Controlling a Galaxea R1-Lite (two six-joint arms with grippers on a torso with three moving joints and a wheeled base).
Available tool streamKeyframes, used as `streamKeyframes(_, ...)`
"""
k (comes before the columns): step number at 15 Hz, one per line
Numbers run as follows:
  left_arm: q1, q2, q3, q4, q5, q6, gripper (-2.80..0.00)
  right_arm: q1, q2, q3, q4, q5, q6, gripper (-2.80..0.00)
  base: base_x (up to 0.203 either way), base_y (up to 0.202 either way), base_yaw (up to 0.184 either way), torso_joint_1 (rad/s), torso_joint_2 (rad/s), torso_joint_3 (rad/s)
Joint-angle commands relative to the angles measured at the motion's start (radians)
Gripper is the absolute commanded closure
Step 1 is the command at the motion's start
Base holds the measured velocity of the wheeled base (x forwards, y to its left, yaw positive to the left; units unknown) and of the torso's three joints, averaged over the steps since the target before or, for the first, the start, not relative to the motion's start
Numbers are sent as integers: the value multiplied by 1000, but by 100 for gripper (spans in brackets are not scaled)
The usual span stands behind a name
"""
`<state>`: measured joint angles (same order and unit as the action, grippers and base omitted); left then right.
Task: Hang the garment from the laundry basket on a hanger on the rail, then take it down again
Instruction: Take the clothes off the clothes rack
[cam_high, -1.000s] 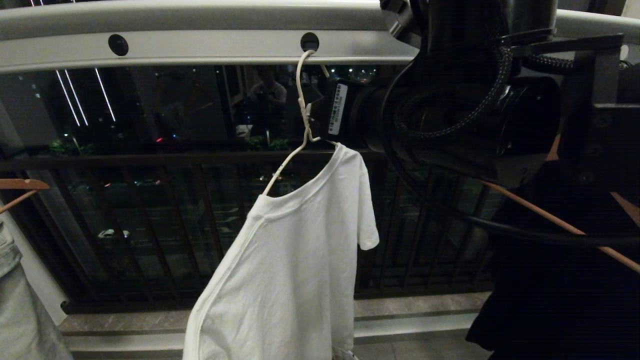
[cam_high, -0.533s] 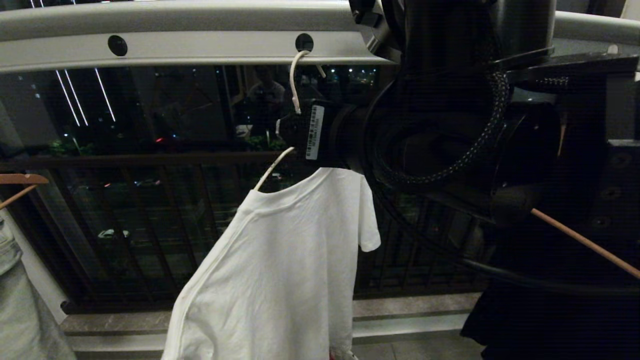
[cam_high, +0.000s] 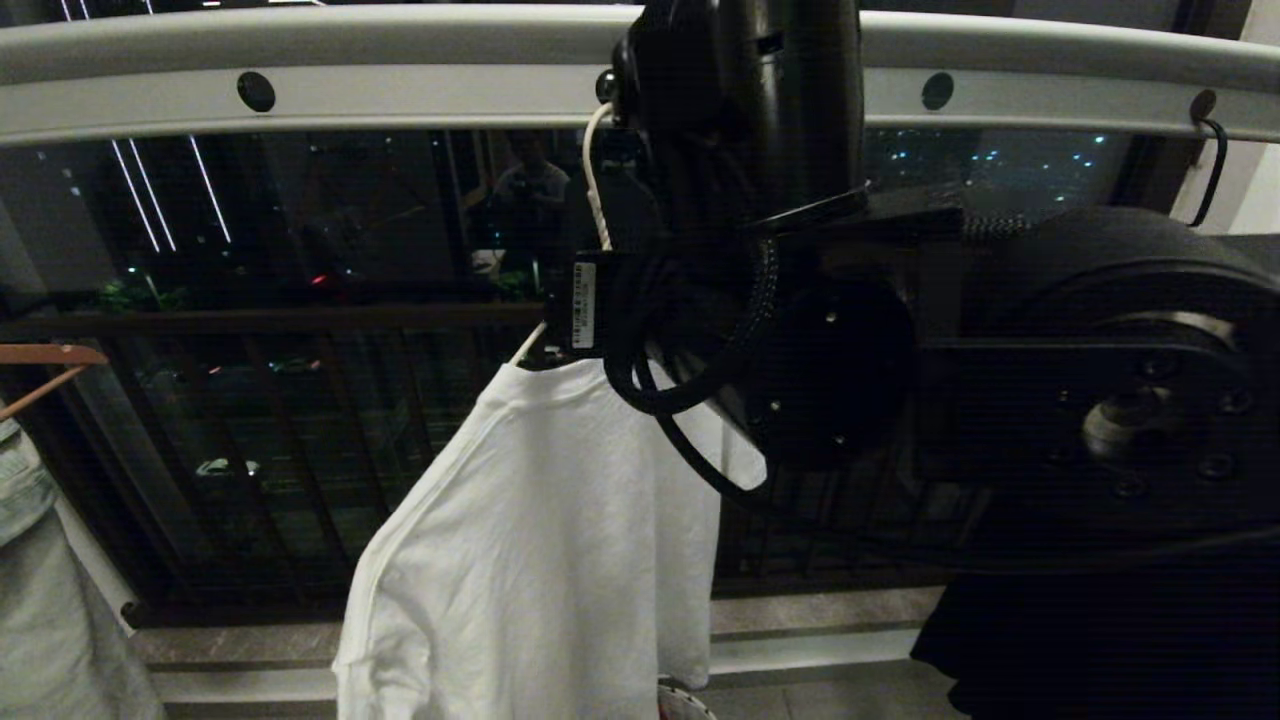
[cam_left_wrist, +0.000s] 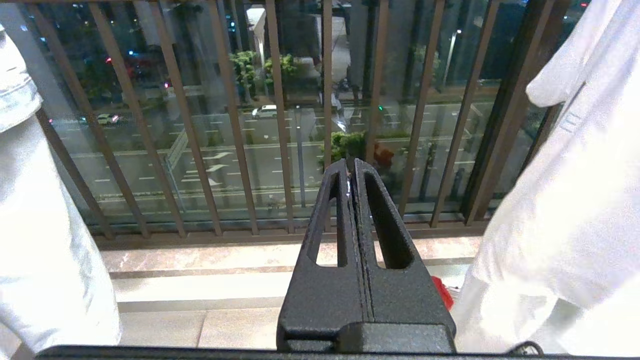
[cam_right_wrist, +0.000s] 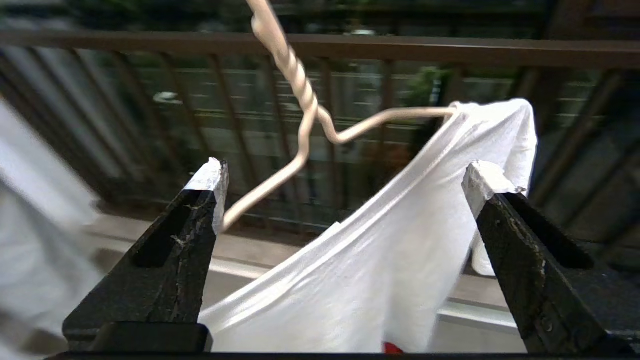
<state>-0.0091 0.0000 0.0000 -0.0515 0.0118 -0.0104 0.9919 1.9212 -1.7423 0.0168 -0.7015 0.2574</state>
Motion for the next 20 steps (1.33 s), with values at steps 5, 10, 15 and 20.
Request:
streamKeyframes(5,0,0,15,-1,0,0,0,-2,-23,31,2,-21,-1,-280,0,0,0,0,0,0)
streamKeyframes(10,0,1,15,-1,0,0,0,-10,-53,69,2,-21,-4,-280,0,0,0,0,0,0)
streamKeyframes(15,0,0,15,-1,0,0,0,-35,-50,69,2,-7,-16,-280,0,0,0,0,0,0)
streamKeyframes(20,0,1,15,-1,0,0,0,-53,-47,63,0,-9,-49,-280,0,0,0,0,0,0)
